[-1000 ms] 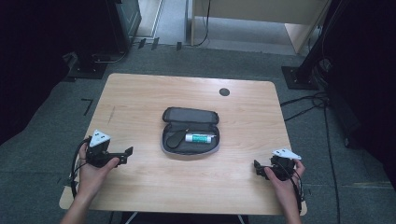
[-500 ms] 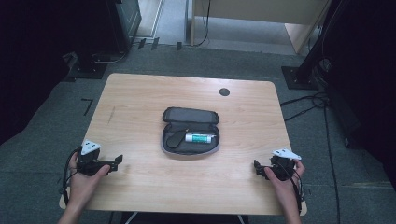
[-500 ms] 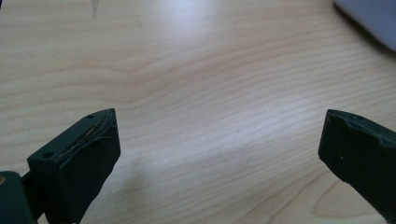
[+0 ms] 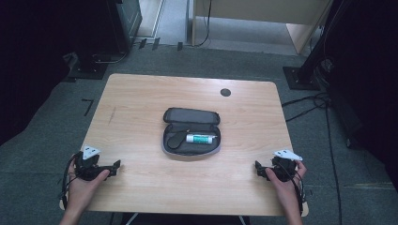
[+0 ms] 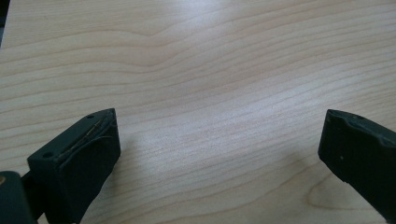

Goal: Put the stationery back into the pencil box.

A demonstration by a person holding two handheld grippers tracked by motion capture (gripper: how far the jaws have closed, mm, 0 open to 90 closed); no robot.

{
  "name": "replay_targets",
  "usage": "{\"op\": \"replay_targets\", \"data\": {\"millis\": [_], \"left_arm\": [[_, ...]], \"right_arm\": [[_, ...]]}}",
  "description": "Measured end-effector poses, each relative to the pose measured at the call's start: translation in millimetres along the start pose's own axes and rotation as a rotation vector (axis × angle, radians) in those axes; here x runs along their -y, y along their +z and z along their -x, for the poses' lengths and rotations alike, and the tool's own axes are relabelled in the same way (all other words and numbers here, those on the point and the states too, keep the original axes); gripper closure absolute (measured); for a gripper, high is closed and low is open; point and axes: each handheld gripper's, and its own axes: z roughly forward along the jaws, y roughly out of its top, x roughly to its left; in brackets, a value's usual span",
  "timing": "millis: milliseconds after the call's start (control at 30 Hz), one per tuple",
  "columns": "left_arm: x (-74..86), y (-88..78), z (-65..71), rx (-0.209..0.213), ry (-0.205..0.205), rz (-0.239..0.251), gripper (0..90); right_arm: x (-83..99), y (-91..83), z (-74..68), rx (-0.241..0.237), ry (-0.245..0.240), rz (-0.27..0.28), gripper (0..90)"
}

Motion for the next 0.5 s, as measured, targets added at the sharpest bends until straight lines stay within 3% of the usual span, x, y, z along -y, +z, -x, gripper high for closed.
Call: {"op": "replay_targets", "data": {"millis": [100, 500], "left_arm": [[0.5, 1.8, 0.9, -0.011, 0.009, -0.021, 0.0], [1.3, 4.1, 4.2, -0.023, 0.024, -0.009, 0.0]], "right_arm": [[0.2, -0.1, -0.4, 0.000, 0.001, 0.001, 0.0], [0.2, 0.0, -0.6, -0.001, 0.000, 0.001, 0.0]]}}
